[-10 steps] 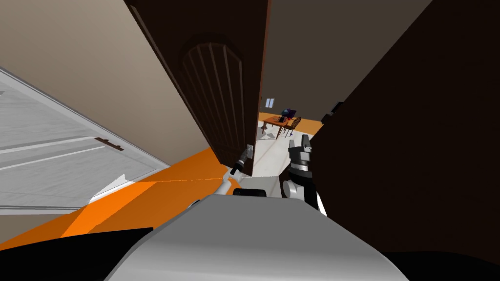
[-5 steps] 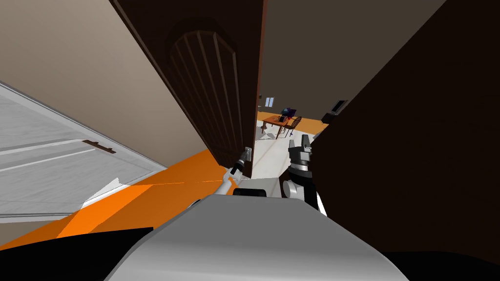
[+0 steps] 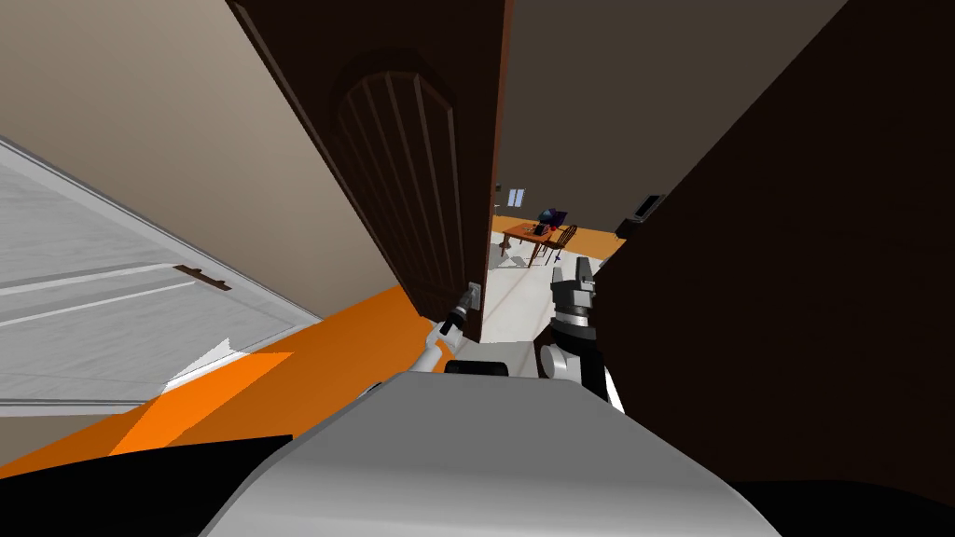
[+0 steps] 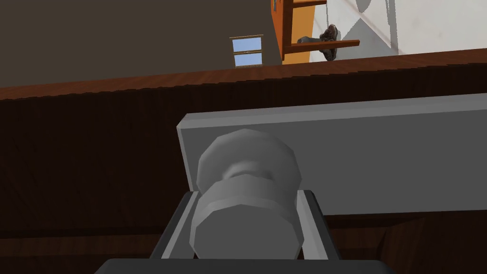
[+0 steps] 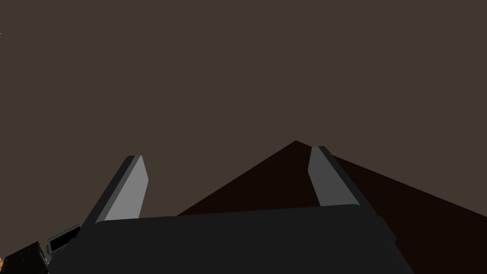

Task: Push the door open

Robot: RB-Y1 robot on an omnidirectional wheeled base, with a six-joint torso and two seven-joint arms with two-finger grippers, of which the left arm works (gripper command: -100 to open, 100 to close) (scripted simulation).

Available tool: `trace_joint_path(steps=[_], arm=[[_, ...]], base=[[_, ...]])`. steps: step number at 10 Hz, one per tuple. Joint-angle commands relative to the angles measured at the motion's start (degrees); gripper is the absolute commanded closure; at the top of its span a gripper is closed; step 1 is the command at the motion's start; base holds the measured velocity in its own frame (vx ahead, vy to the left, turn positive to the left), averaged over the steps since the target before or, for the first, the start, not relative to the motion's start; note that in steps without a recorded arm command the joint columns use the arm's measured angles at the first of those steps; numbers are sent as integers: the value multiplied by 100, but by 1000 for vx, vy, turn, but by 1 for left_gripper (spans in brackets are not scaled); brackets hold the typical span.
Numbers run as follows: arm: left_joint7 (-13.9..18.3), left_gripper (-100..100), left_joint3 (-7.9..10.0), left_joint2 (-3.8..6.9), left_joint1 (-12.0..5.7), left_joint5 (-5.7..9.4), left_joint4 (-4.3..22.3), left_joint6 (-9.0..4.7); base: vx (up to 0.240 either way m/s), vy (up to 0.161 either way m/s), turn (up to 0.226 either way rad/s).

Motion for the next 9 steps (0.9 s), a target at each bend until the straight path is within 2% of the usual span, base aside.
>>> trace_joint_path(steps=[1,3,4,9], arm=[[-97,100,8,98,-3,76,-7,-16],[-209,100,-35,168,25,165,-32,-11],[-142,-100,-112,144,75,143,-115,33],[-86,-100,-288,100,162,190,-298,87]], base=[[177,-5,201],[219,12,212],[-32,23,60],[-225,44,-8]])
